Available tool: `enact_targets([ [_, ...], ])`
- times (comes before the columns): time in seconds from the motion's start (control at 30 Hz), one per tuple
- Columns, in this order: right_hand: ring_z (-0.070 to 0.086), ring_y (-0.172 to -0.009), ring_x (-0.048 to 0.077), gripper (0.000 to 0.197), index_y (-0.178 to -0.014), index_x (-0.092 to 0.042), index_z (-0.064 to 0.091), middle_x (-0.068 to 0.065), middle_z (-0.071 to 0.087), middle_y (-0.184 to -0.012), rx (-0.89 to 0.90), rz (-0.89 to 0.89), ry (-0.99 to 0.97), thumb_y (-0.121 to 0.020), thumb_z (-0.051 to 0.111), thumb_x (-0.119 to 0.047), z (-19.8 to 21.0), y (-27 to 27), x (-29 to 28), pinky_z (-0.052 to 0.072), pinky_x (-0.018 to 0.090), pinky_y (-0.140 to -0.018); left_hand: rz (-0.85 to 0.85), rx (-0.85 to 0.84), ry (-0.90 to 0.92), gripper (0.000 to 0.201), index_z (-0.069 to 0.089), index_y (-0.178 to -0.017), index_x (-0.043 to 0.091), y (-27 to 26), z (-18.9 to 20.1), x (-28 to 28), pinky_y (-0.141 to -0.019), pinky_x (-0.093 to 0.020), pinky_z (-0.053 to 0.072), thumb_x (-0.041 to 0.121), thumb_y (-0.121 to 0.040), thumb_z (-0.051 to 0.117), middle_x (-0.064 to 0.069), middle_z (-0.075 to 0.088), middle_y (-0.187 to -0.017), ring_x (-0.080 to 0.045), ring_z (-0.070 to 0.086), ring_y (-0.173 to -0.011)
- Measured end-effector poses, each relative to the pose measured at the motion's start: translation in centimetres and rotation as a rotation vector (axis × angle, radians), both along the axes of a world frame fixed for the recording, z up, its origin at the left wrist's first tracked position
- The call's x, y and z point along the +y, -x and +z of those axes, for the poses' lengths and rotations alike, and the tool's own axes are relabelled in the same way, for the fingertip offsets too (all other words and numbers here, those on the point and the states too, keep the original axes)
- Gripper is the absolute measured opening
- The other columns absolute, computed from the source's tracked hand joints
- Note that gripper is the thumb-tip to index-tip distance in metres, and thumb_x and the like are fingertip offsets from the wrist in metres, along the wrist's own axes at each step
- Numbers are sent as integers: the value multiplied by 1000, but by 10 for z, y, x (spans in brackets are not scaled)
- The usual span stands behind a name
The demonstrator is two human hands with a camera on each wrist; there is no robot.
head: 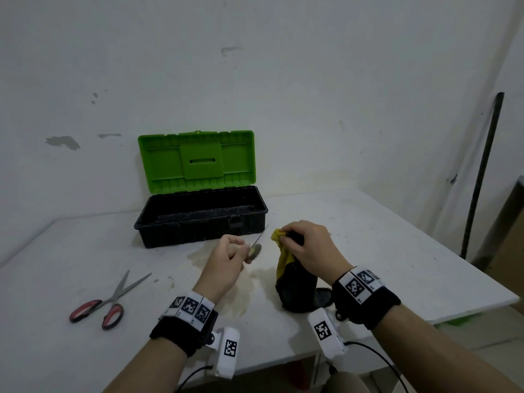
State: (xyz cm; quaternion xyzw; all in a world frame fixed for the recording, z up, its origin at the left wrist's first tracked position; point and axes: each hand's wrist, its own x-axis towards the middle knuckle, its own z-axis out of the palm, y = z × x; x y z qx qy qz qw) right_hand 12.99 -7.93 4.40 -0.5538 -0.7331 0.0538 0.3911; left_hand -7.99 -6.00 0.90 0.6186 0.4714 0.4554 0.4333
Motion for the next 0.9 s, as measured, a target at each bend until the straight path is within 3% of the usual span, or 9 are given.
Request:
enact_targets([
  [0.1, 62, -84, 4, 16, -101, -21, 73, -10, 70, -92, 100, -51, 29, -89, 67, -28, 0, -8, 1, 44, 11, -75, -34, 112, -14, 28, 47, -114, 26, 4, -3, 0, -72, -31, 44, 28, -94, 67, 9, 76, -79, 1, 58, -64],
  [0.2, 64, -83, 0, 16, -100, -23, 74, -14, 71, -89, 235, -79, 108, -86, 69, -30, 0, -16, -2, 48, 11, -73, -4, 148, -5, 32, 50, -118, 25, 5, -6, 1, -80, -30, 51, 27, -92, 70, 8, 77, -85, -10, 66, -82],
  [0.3, 66, -83, 0, 18, -99, -27, 73, -14, 71, -88, 297, -33, 178, -81, 72, -30, -1, -18, -7, 53, 17, -75, -24, 24, 39, 23, 57, -116, 12, 4, -6, 0, -77, -39, 62, 15, -95, 66, -8, 76, -89, -23, 74, -77],
  [0.37, 65, -80, -2, 17, -97, -27, 72, -14, 70, -84, 270, -6, 153, -81, 73, -27, -4, -15, -10, 51, 13, -72, -44, -35, 73, 21, 56, -114, 8, 2, -6, 0, -67, -39, 62, 11, -96, 65, -13, 73, -92, -26, 73, -66],
  [0.43, 64, -79, -4, 14, -96, -25, 72, -16, 70, -83, 225, 33, 107, -82, 74, -24, -8, -8, -12, 47, 8, -71, -43, -46, 74, 26, 56, -116, 7, 0, -8, 2, -58, -33, 58, 11, -94, 68, -11, 70, -91, -23, 66, -56],
  [0.6, 61, -82, 3, 14, -100, -23, 75, -5, 70, -89, 38, 150, -48, -86, 73, -22, -18, 10, -11, 43, 9, -77, -70, -113, 91, 23, 62, -110, 7, -5, -13, 4, -61, -35, 58, 11, -91, 73, -18, 68, -89, -15, 54, -51],
  [0.8, 64, -78, 16, 17, -103, -15, 74, 3, 66, -88, -37, 181, -103, -87, 69, -14, -26, 22, -3, 52, 26, -73, -103, -101, 86, 14, 65, -99, 1, -10, -13, 1, -58, -34, 56, 8, -90, 72, -22, 69, -87, -14, 55, -49],
  [0.9, 62, -76, 16, 15, -101, -17, 75, 3, 65, -85, -67, 157, -91, -88, 68, -17, -24, 19, 1, 52, 28, -72, -101, -102, 78, 15, 63, -98, -3, -13, -11, -2, -55, -33, 55, 6, -90, 71, -20, 71, -87, -14, 51, -46],
])
